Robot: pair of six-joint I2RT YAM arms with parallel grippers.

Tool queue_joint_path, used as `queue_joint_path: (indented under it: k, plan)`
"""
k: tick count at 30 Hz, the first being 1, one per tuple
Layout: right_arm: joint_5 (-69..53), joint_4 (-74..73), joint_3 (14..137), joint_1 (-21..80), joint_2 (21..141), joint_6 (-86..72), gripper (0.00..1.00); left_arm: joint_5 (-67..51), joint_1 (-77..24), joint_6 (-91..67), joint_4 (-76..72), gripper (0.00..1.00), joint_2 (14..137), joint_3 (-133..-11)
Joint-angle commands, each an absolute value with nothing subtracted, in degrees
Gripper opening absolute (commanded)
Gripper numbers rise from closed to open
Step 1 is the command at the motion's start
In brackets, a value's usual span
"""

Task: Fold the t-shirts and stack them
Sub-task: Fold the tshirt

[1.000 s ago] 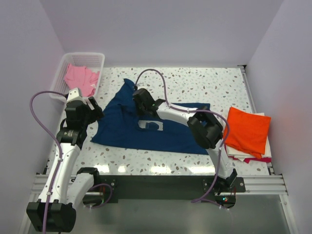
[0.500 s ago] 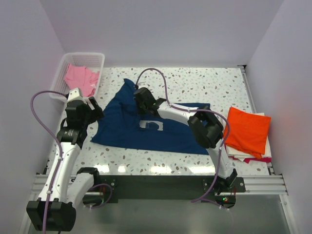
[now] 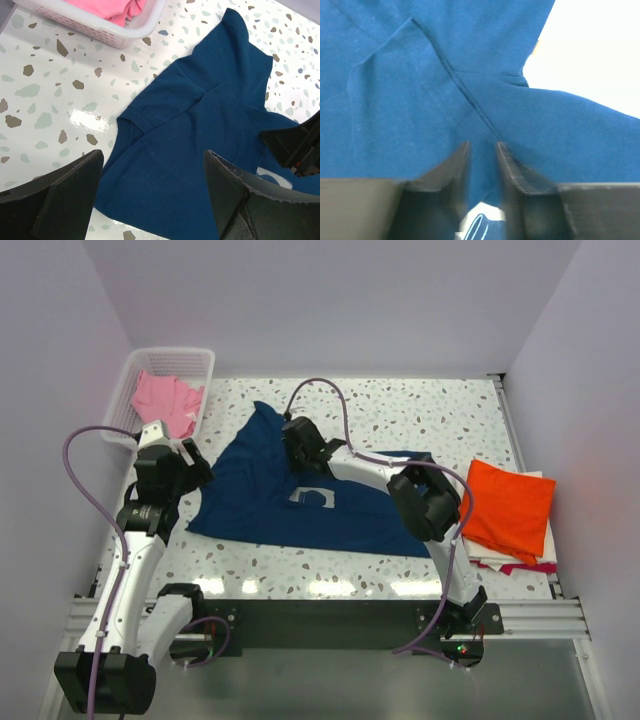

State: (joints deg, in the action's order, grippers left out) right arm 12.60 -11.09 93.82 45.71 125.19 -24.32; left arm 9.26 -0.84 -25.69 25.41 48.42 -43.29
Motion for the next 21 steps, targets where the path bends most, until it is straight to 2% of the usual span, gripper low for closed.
queue_joint_path:
  k: [1,2,3,4,8,13,14,21]
  plan:
    - [14.85,-9.22,94.65,44.39,122.17,-22.24,0.40,9.49,-0.97,-23.99,25.22,0.86,48.43,-44.65]
    - [15.20,-10.53,95.27,43.69,121.82,-21.71,0.49,8.97,-0.97,-23.91,24.96,0.86,48.43,-44.47]
    - [15.21,-11.16,95.27,43.68,121.82,-21.62,0.49,8.96,-0.97,-23.99,24.79,0.86,48.43,-44.47]
    - [15.29,-11.68,95.45,42.99,120.95,-21.45,0.58,8.09,-0.88,-24.17,24.61,0.86,48.51,-44.21]
    - [16.61,-15.64,93.43,42.45,115.68,-21.27,0.70,4.40,-1.14,-27.50,21.98,0.86,49.39,-42.46]
    - [21.09,-21.61,86.15,42.37,108.03,-23.82,0.71,4.99,-8.14,-37.43,16.27,0.85,56.49,-43.14]
    - [22.57,-22.14,85.18,42.10,105.93,-23.99,0.72,6.05,-9.22,-37.88,15.91,0.85,61.21,-44.63]
    - [17.16,-22.67,77.17,32.80,97.66,-27.42,0.70,10.28,-10.63,-36.31,18.54,0.84,84.62,-63.26]
